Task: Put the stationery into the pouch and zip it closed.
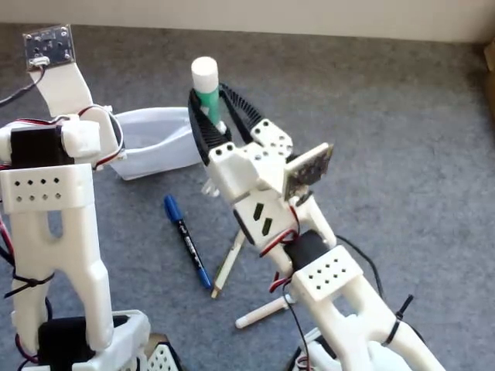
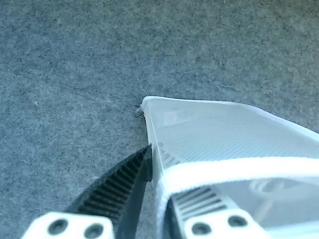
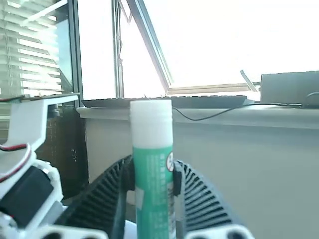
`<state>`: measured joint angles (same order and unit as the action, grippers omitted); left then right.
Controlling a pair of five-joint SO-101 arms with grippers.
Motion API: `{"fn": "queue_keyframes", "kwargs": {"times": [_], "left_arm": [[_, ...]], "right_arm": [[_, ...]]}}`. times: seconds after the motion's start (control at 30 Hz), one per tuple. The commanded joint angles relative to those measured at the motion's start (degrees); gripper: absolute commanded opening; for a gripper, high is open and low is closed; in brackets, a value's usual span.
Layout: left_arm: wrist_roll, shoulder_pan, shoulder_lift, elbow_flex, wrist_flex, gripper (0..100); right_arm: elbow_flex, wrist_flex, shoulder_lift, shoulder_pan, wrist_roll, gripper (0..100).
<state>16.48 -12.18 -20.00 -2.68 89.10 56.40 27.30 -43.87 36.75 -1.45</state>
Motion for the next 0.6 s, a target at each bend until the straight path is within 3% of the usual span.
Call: {"fn": "queue_keyframes", "kwargs": {"times": [0.0,0.27,0.57], "left_arm": [[-0.53,0.92,-2.07,-0.92,-0.44,3],[-0.53,0.92,-2.07,-0.84,0.0,3],[-0.53,0.92,-2.07,-0.84,-0.09,3]], "right_arm": [[-0.48,3.03,-1.8,3.56,-0.53,0.5],[-0.92,3.38,-1.63,9.54,-0.53,0.5],[-1.01,3.38,-1.54,9.89,-0.53,0.5]]}}
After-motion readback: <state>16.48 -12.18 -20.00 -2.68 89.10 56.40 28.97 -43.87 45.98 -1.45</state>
